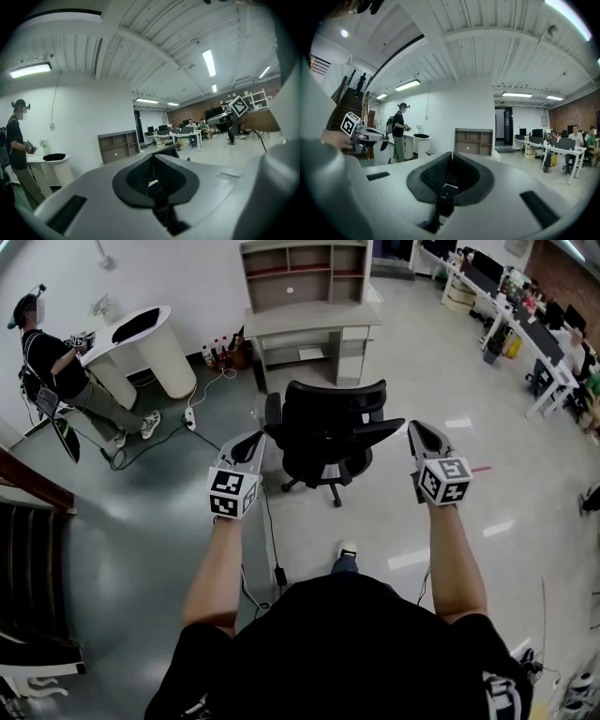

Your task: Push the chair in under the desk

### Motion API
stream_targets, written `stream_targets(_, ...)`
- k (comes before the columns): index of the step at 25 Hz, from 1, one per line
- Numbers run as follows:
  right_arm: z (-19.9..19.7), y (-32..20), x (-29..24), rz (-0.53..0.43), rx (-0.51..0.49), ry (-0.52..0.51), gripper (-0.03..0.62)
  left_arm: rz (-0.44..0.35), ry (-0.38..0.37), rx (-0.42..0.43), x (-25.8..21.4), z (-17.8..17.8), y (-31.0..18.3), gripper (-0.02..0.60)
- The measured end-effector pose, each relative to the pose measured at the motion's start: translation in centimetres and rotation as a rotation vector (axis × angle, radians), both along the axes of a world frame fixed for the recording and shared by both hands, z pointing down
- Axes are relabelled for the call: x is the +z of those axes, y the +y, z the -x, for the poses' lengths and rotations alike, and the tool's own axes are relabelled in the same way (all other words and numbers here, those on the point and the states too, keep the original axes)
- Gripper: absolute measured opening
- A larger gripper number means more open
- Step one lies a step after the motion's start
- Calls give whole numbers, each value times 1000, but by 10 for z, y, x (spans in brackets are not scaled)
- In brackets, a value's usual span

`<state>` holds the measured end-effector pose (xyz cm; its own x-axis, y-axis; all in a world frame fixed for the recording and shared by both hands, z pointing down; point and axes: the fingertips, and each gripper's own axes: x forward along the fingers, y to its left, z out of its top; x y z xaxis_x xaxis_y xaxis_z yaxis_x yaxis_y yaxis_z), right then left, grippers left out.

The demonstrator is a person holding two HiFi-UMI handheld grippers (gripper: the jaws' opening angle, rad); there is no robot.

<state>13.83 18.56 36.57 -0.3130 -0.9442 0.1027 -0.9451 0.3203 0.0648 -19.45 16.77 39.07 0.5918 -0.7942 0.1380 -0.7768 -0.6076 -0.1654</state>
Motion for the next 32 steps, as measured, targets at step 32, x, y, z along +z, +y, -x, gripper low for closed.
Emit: stream_targets(32, -99, -224, 25, 20, -65, -61, 3, 32, -50, -88, 14, -82, -194, 14)
